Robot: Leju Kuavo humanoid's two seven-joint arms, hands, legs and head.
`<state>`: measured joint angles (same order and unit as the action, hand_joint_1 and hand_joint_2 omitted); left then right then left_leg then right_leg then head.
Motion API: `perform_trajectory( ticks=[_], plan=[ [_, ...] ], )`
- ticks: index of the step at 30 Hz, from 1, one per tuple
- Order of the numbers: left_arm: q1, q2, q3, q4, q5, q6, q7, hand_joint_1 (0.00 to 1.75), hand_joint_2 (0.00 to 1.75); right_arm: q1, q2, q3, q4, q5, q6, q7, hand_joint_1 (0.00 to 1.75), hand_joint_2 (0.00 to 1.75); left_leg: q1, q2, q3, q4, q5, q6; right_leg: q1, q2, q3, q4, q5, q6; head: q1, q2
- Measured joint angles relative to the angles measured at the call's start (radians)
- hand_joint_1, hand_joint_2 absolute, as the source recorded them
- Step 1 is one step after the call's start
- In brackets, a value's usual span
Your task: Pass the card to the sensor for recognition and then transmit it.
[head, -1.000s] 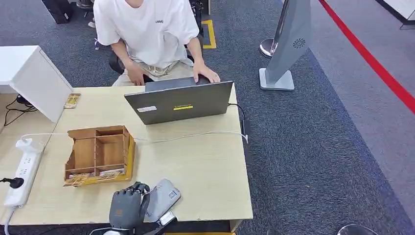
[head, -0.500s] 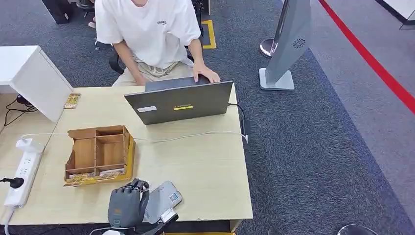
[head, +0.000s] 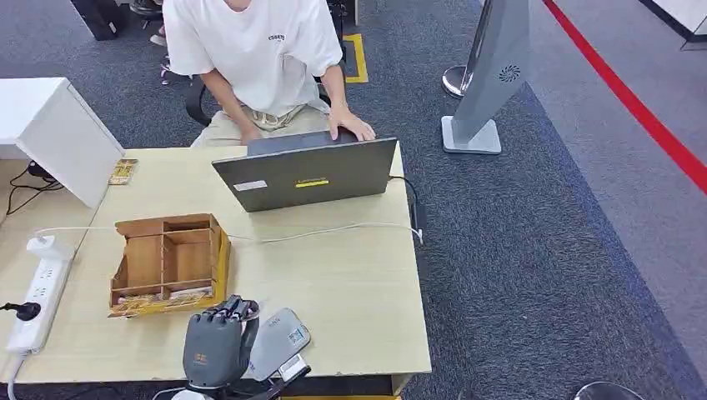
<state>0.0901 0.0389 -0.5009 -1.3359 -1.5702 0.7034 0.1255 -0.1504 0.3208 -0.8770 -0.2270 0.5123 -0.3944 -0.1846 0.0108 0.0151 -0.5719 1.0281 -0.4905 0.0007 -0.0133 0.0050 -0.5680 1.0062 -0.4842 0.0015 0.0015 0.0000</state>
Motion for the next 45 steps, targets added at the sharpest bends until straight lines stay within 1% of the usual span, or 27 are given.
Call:
perform_trajectory(
  ticks=[7,10,12,14,18,21,25,30,34,36,37,38,40,41,43,45],
  plan=[
    [-0.002,0.011,-0.018,-0.006,0.0,0.0,0.0,1.75,1.75,0.0,0.0,0.0,0.0,-0.001,0.0,0.001,0.0,1.75,0.0,0.0,0.0,0.0,0.0,0.0,0.0,0.0,0.0,0.0,0.0,0.0,0.0,0.0],
    [-0.001,0.013,-0.035,-0.005,0.021,0.0,-0.04,1.75,1.75,0.0,0.0,0.0,0.0,-0.009,0.0,0.001,0.0,1.75,0.0,0.0,0.0,0.0,0.0,0.0,0.0,0.0,0.0,0.0,0.0,0.0,0.0,0.0],
    [0.003,0.014,-0.056,0.001,0.024,0.0,-0.051,1.75,1.75,0.0,0.0,-0.002,0.0,-0.019,0.0,-0.003,0.0,1.75,0.0,0.0,0.0,0.0,0.0,0.0,0.0,0.0,0.0,0.0,0.0,0.0,0.0,0.0],
    [0.01,0.017,-0.087,0.01,0.02,-0.001,-0.034,1.75,1.75,0.001,-0.001,-0.004,0.0,-0.028,0.001,-0.007,0.0,1.75,0.0,0.0,0.0,0.0,0.0,0.0,0.0,0.0,0.0,0.0,0.0,0.0,0.0,0.0],
    [0.029,0.044,-0.16,0.026,0.032,-0.001,0.017,1.75,1.75,0.007,-0.003,-0.012,0.0,-0.04,0.011,-0.014,0.0,1.75,0.0,0.0,0.0,0.0,0.0,0.0,0.0,0.0,0.0,0.0,0.0,0.0,0.0,0.0],
    [0.029,0.071,-0.201,0.047,0.076,-0.003,0.053,1.75,1.75,0.009,-0.007,-0.018,0.0,-0.042,0.014,-0.014,0.0,1.75,0.0,0.0,0.0,0.0,0.0,0.0,0.0,0.0,0.0,0.0,0.0,0.0,0.0,0.0],
    [0.018,0.1,-0.253,0.092,0.151,-0.014,0.07,1.75,1.75,0.015,-0.01,-0.024,0.0,-0.042,0.016,-0.013,0.0,1.75,0.0,0.0,0.0,0.0,0.0,0.0,0.0,0.0,0.0,0.0,0.0,0.0,0.0,0.0],
    [-0.008,0.107,-0.3,0.149,0.214,-0.083,0.08,1.75,1.75,0.016,-0.014,-0.028,0.0,-0.046,0.016,-0.007,0.0,1.75,0.0,0.0,0.0,0.0,0.0,0.0,0.0,0.0,0.0,0.0,0.0,0.0,0.0,0.0],
    [-0.021,0.108,-0.315,0.171,0.229,-0.103,0.083,1.75,1.75,0.016,-0.016,-0.028,0.0,-0.048,0.016,-0.005,0.0,1.75,0.0,0.0,0.0,0.0,0.0,0.0,0.0,-0.001,0.001,0.0,0.0,0.0,0.0,0.0],
    [-0.029,0.108,-0.32,0.177,0.242,-0.128,0.092,1.75,1.75,0.016,-0.016,-0.029,0.0,-0.049,0.016,-0.002,0.0,1.75,0.0,-0.001,0.001,0.0,0.0,0.0,0.0,-0.001,0.001,0.0,0.0,0.0,0.0,0.0],
    [-0.033,0.108,-0.321,0.177,0.244,-0.13,0.096,1.75,1.75,0.016,-0.016,-0.029,0.0,-0.049,0.016,0.0,0.0,1.75,0.0,-0.001,0.001,0.0,0.0,0.0,0.0,-0.001,0.002,0.0,0.0,0.0,0.0,0.0],
    [-0.037,0.108,-0.321,0.177,0.238,-0.115,0.105,1.75,1.75,0.016,-0.016,-0.029,0.0,-0.049,0.014,0.002,0.0,1.75,0.0,-0.001,0.001,0.0,0.0,0.0,0.0,-0.002,0.002,0.0,0.0,0.0,0.0,0.0],
    [-0.04,0.114,-0.321,0.171,0.188,-0.041,0.133,1.75,1.75,0.016,-0.017,-0.029,0.0,-0.049,0.01,0.003,0.0,1.75,0.0,-0.001,0.001,0.0,0.0,0.0,0.0,-0.001,0.002,0.0,0.0,0.0,0.0,0.0],
    [-0.039,0.117,-0.315,0.155,0.158,-0.025,0.14,1.75,1.75,0.017,-0.017,-0.029,0.0,-0.048,0.007,0.004,0.0,1.75,0.0,-0.001,0.001,0.0,0.0,0.0,0.0,-0.001,0.002,0.0,0.0,0.0,0.0,0.0],
    [-0.035,0.127,-0.285,0.109,0.107,-0.027,0.133,1.75,1.75,0.018,-0.018,-0.029,0.0,-0.047,0.0,0.005,0.0,1.75,0.0,-0.002,0.001,0.0,0.001,0.0,0.0,-0.002,0.002,0.0,0.0,0.0,0.0,0.0],
    [-0.034,0.127,-0.241,0.067,0.097,-0.04,0.112,1.75,1.75,0.018,-0.018,-0.029,0.0,-0.047,-0.003,0.006,0.0,1.75,0.0,-0.002,0.001,0.0,0.001,-0.001,0.0,-0.002,0.002,0.0,0.0,0.0,0.0,0.0]
  ],
)
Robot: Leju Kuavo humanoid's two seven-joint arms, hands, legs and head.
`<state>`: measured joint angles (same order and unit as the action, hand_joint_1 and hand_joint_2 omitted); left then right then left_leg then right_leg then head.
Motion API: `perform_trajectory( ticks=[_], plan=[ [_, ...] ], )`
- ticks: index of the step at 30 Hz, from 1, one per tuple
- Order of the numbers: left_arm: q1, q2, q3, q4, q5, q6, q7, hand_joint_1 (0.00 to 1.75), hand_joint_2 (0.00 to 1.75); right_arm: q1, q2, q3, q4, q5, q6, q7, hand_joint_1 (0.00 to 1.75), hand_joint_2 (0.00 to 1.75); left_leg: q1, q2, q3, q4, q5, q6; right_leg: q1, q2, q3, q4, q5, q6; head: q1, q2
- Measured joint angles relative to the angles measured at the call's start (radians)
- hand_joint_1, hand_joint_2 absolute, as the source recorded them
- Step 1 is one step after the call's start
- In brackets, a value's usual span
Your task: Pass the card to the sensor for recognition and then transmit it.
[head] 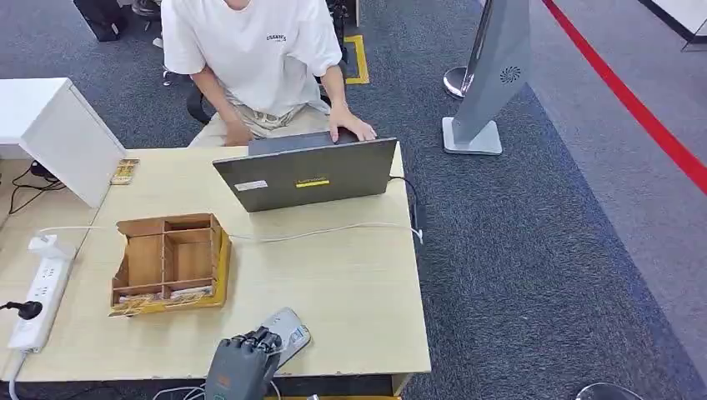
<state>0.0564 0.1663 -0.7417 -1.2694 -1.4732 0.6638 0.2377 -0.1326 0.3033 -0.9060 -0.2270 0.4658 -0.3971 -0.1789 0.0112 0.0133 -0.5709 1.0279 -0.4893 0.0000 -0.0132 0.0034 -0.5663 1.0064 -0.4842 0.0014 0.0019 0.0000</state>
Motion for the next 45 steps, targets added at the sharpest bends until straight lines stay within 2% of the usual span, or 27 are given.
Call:
perform_trajectory(
  ticks=[2,5,7,10,14,17,19,21,25,28,30,35,45],
  plan=[
    [0.002,0.001,0.031,-0.031,-0.032,0.013,-0.01,1.75,1.75,0.0,0.0,0.0,0.0,0.005,-0.001,0.002,0.0,1.75,0.0,0.0,0.0,0.0,0.0,0.0,0.0,0.0,0.0,0.0,0.0,0.0,0.0,0.0],
    [-0.005,-0.003,0.107,-0.104,-0.085,0.022,-0.059,1.75,1.75,0.0,0.0,0.0,0.0,0.016,-0.003,0.011,0.0,1.75,0.0,0.0,0.0,0.0,0.001,0.0,0.0,0.0,-0.001,0.0,0.0,0.0,0.0,0.0],
    [-0.042,-0.006,0.171,-0.149,-0.091,0.019,-0.113,1.75,1.75,-0.001,0.0,0.0,0.0,0.028,-0.003,0.018,0.0,1.75,0.0,-0.001,-0.001,0.0,0.001,0.001,0.0,-0.001,-0.001,0.0,0.0,0.0,0.0,0.0],
    [-0.127,-0.008,0.263,-0.2,-0.091,-0.019,-0.151,1.75,1.75,-0.002,0.0,0.001,0.0,0.037,-0.003,0.021,0.0,1.75,0.0,-0.001,-0.001,0.0,0.002,0.0,0.0,-0.001,0.0,0.0,0.001,0.0,0.0,0.0],
    [-0.178,-0.011,0.334,-0.237,-0.092,-0.018,-0.161,1.75,1.75,-0.002,0.0,0.001,0.0,0.04,-0.002,0.023,0.0,1.75,0.0,-0.001,-0.001,0.0,0.003,0.0,0.0,-0.001,-0.001,0.0,0.001,0.0,0.0,0.0],
    [-0.283,0.006,0.36,-0.236,-0.095,-0.047,-0.137,1.75,1.75,-0.005,0.0,0.005,0.0,0.055,0.001,0.034,0.0,1.75,0.0,-0.006,-0.004,0.001,0.005,-0.001,0.0,-0.005,-0.002,0.001,0.002,0.0,0.0,0.0],
    [-0.419,0.037,0.403,-0.195,-0.095,-0.094,-0.141,1.75,1.75,-0.01,0.0,0.01,0.0,0.068,0.012,0.04,0.0,1.75,0.001,-0.007,-0.005,0.0,0.007,-0.001,0.001,-0.005,-0.002,0.001,0.004,-0.002,0.001,0.0],
    [-0.568,0.08,0.455,-0.112,-0.094,-0.12,-0.136,1.75,1.75,-0.013,0.0,0.018,0.0,0.077,0.02,0.046,0.0,1.75,0.001,-0.006,-0.004,0.0,0.008,-0.003,0.001,-0.004,-0.003,0.002,0.005,-0.003,0.001,0.0],
    [-0.839,0.186,0.495,0.166,-0.094,-0.143,-0.147,1.75,1.75,-0.014,0.0,0.03,0.001,0.087,0.033,0.051,0.0,1.75,0.001,-0.002,-0.004,0.0,0.01,-0.005,0.001,0.0,-0.006,0.005,0.006,-0.005,0.0,0.0],
    [-0.953,0.245,0.507,0.333,-0.094,-0.137,-0.154,1.75,1.75,-0.013,0.0,0.033,0.002,0.089,0.039,0.052,0.0,1.75,0.001,0.001,-0.004,0.0,0.01,-0.006,0.001,0.003,-0.008,0.005,0.007,-0.006,0.0,0.0],
    [-0.989,0.267,0.51,0.407,-0.094,-0.131,-0.157,1.75,1.75,-0.013,0.0,0.035,0.003,0.09,0.041,0.052,0.0,1.75,0.001,0.001,-0.005,0.0,0.01,-0.006,0.001,0.003,-0.009,0.005,0.007,-0.006,0.001,0.0],
    [-1.003,0.29,0.516,0.483,-0.095,-0.128,-0.159,1.75,1.75,-0.015,0.0,0.035,0.005,0.091,0.044,0.052,0.0,1.75,0.001,0.0,-0.007,0.0,0.01,-0.006,0.001,0.002,-0.01,0.005,0.006,-0.006,0.0,0.0],
    [-1.015,0.298,0.518,0.523,-0.095,-0.128,-0.158,1.75,1.75,-0.016,0.0,0.036,0.006,0.091,0.044,0.052,0.0,1.75,0.001,0.0,-0.008,0.0,0.01,-0.006,0.001,0.001,-0.01,0.005,0.007,-0.006,0.0,0.0]
  ],
)
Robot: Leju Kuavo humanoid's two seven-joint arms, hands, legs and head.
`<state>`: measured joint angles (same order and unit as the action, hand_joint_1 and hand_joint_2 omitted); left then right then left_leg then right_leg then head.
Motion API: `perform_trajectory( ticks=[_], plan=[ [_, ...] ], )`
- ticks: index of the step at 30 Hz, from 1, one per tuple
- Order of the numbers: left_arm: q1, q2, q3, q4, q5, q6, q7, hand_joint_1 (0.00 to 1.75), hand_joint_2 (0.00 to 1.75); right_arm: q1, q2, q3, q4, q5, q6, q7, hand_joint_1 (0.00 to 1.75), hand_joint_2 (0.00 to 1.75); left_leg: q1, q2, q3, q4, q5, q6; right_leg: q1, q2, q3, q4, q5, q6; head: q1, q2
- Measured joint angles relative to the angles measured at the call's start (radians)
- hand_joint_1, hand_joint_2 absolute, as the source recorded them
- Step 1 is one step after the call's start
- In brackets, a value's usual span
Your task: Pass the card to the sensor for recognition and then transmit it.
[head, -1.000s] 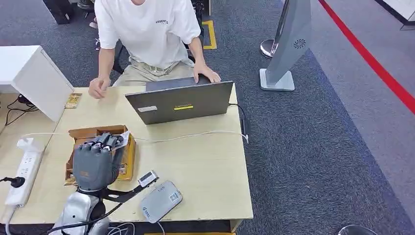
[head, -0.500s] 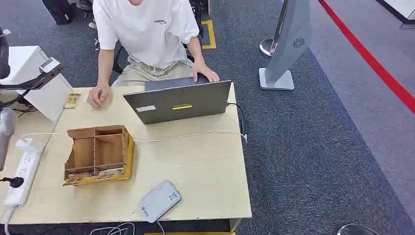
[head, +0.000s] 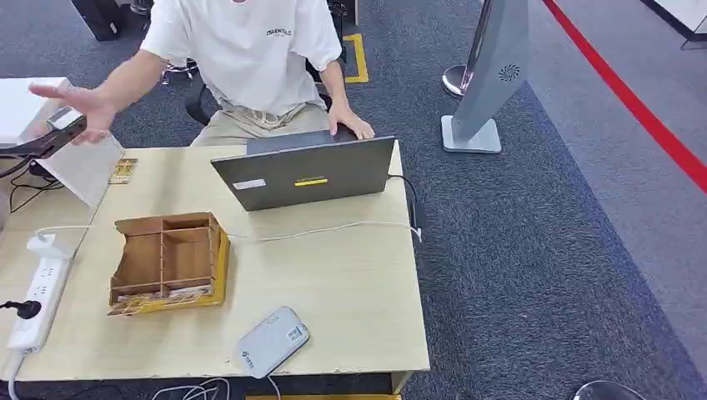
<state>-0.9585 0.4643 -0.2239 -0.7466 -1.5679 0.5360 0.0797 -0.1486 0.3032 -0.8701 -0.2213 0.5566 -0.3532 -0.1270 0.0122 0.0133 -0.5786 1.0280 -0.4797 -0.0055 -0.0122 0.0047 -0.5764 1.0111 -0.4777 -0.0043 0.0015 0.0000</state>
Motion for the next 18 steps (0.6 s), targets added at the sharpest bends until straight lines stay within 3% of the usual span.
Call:
perform_trajectory(
  ticks=[13,14,18],
  plan=[
    [0.006,0.002,0.001,0.004,0.0,-0.012,0.005,1.75,1.75,-0.002,0.0,0.011,0.0,0.002,0.008,0.0,0.0,1.75,0.0,0.0,0.0,0.0,0.0,0.0,0.0,0.0,0.0,0.0,0.0,0.0,0.0,0.0],
    [0.009,0.002,0.001,0.004,0.0,-0.012,0.006,0.0,1.75,-0.002,0.0,0.012,0.0,0.002,0.008,0.0,0.0,1.75,0.0,0.0,0.0,0.0,0.0,0.0,0.0,0.0,0.0,0.0,0.0,0.0,0.001,0.0],
    [0.017,0.002,0.001,0.005,0.0,-0.009,0.01,0.0,1.75,-0.002,0.0,0.014,0.0,0.002,0.008,0.0,0.0,1.75,0.0,0.0,-0.001,0.0,0.0,0.0,0.0,0.0,-0.001,0.0,0.0,0.0,0.001,0.0]
  ],
)
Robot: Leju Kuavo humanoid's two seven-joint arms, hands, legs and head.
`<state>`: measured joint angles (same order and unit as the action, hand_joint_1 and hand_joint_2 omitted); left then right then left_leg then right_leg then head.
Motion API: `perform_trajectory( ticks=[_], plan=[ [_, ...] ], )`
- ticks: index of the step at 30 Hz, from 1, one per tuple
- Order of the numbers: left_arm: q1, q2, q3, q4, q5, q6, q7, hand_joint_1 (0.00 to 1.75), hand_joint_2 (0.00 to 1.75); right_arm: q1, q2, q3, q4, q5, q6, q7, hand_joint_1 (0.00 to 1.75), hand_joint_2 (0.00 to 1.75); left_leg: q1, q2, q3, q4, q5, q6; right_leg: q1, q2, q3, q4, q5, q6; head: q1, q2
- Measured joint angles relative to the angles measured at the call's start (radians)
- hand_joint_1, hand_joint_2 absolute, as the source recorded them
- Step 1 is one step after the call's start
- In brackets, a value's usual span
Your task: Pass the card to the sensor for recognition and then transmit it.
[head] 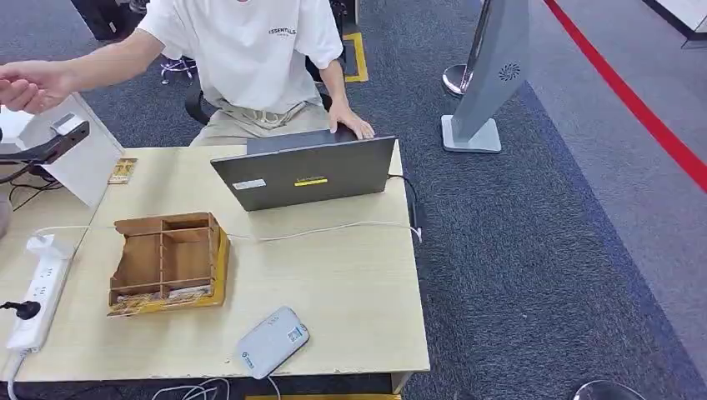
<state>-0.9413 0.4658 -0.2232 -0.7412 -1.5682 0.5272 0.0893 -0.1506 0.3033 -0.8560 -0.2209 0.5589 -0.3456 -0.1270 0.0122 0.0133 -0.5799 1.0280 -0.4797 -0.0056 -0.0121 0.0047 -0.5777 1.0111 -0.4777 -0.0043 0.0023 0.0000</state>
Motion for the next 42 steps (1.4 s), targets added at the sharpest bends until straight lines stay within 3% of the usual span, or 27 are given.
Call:
perform_trajectory(
  ticks=[12,20,22,25,28,31,36,42],
  plan=[
    [0.022,0.0,0.011,0.018,0.0,0.042,-0.009,0.0,1.75,0.0,0.0,0.002,0.0,0.001,0.0,0.0,0.0,1.75,0.0,0.0,0.0,0.0,0.0,0.0,0.0,0.0,-0.001,0.0,0.0,0.0,0.0,0.0],
    [0.067,-0.021,0.05,-0.002,0.025,0.081,-0.076,0.0,1.75,0.001,0.0,0.002,0.0,-0.004,0.0,-0.002,0.0,1.75,0.0,0.0,0.0,0.0,0.0,0.0,0.0,0.0,-0.001,0.0,0.0,0.0,0.0,0.0],
    [0.124,-0.037,0.064,-0.067,0.066,0.087,-0.112,0.0,1.75,0.002,0.0,0.002,0.0,-0.013,-0.001,-0.007,0.0,1.75,-0.001,0.0,0.0,0.0,0.0,0.0,-0.001,0.0,-0.001,0.0,0.0,0.0,0.0,0.0],
    [0.292,-0.077,0.085,-0.297,0.129,0.062,-0.153,0.0,1.75,0.009,0.0,-0.003,0.0,-0.038,-0.003,-0.02,0.0,1.75,-0.001,0.002,0.0,0.0,-0.002,0.0,-0.001,0.002,-0.001,-0.001,0.0,0.0,-0.001,0.0],
    [0.505,-0.116,0.084,-0.556,0.086,0.061,-0.14,0.0,1.75,0.02,0.0,-0.021,0.0,-0.065,-0.008,-0.034,0.0,1.75,-0.002,0.007,0.0,0.0,-0.004,0.002,-0.002,0.006,-0.001,-0.002,-0.001,0.001,0.0,0.0],
    [0.701,-0.14,0.079,-0.753,0.03,0.047,-0.108,0.0,1.75,0.029,-0.003,-0.04,0.0,-0.083,-0.011,-0.039,0.0,1.75,-0.001,0.01,0.0,0.0,-0.006,0.002,-0.001,0.01,-0.003,-0.002,-0.001,0.002,0.0,0.0],
    [0.897,-0.151,0.057,-0.933,0.0,0.051,-0.08,0.0,1.75,0.038,-0.01,-0.061,0.0,-0.087,-0.011,-0.042,0.0,1.75,-0.001,0.008,0.0,0.0,-0.007,0.002,-0.001,0.008,-0.003,-0.003,-0.003,0.003,0.0,0.0],
    [0.952,-0.152,0.051,-1.014,0.0,0.048,-0.076,0.0,1.75,0.04,-0.014,-0.074,0.0,-0.087,-0.011,-0.043,0.0,1.75,-0.001,0.007,0.0,0.0,-0.006,0.002,-0.001,0.006,-0.002,-0.002,-0.003,0.003,0.0,0.0]
  ],
)
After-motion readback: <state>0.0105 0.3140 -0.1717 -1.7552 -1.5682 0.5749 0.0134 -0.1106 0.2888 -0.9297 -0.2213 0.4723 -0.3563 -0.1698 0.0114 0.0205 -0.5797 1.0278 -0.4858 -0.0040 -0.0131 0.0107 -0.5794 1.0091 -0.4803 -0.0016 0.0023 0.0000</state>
